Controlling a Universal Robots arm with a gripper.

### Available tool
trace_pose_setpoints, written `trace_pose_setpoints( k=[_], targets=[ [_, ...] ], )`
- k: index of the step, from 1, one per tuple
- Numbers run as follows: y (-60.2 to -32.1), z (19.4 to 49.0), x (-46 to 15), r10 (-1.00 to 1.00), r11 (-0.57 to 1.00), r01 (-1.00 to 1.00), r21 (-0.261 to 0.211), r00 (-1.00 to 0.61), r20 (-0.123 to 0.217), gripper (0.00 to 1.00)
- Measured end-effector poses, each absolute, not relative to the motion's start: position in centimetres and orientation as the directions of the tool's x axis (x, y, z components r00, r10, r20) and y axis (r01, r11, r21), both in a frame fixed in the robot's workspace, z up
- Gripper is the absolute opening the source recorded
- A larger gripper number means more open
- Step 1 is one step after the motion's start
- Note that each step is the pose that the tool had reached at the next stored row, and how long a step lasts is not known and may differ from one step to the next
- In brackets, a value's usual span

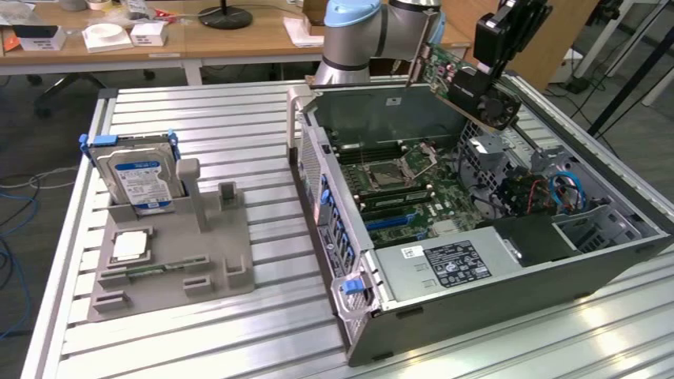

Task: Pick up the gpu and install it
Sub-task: 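Insert the gpu into the slot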

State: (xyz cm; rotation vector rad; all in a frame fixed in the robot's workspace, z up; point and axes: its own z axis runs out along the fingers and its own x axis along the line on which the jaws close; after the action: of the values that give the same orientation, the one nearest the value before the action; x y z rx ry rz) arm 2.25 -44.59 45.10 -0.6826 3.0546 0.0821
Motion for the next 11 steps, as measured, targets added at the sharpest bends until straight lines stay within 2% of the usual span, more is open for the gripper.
trace_pose_setpoints(
  k=[11],
  targets=[
    [-44.59,45.1,2.25,-0.456,0.889,-0.456,0.049,-0.89,-0.022,0.26]
  ],
)
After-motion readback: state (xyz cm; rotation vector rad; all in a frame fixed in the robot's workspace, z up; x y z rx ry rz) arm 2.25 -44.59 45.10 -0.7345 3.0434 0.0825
